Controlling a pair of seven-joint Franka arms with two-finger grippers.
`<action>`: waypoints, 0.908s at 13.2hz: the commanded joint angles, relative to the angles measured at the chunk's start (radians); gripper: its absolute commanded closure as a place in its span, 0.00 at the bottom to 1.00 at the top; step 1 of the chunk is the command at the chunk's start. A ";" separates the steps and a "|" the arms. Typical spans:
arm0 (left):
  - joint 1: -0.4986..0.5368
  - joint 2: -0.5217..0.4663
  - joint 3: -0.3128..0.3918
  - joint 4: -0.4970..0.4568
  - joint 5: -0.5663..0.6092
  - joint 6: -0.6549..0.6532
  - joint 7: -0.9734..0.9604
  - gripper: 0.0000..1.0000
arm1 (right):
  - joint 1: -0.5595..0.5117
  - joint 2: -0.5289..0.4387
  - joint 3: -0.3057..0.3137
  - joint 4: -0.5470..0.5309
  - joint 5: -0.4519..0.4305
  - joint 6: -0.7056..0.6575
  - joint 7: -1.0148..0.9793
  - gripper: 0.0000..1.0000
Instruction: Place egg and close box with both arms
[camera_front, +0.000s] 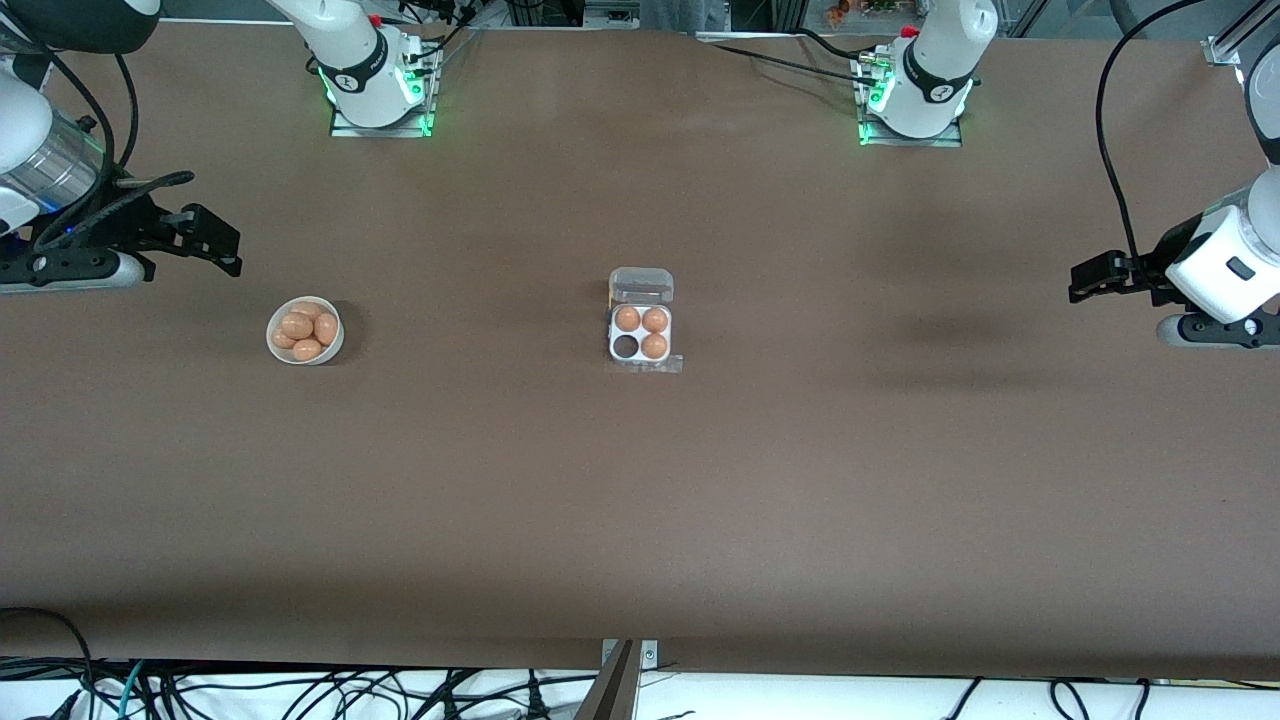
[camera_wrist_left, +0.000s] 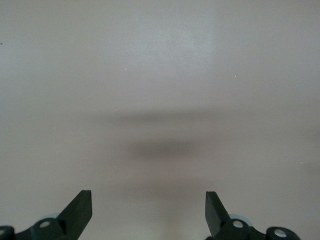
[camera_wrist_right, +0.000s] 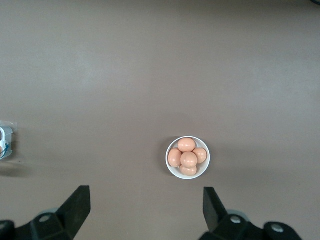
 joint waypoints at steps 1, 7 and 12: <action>0.008 0.010 -0.002 0.033 -0.007 -0.023 0.013 0.00 | -0.010 -0.014 0.006 -0.019 -0.001 -0.003 0.006 0.00; 0.013 0.010 0.003 0.044 -0.004 -0.023 0.013 0.00 | -0.010 -0.014 0.006 -0.018 -0.001 -0.003 -0.010 0.00; 0.014 0.010 0.004 0.049 -0.004 -0.023 0.014 0.00 | -0.010 -0.014 0.006 -0.018 -0.001 -0.003 -0.010 0.00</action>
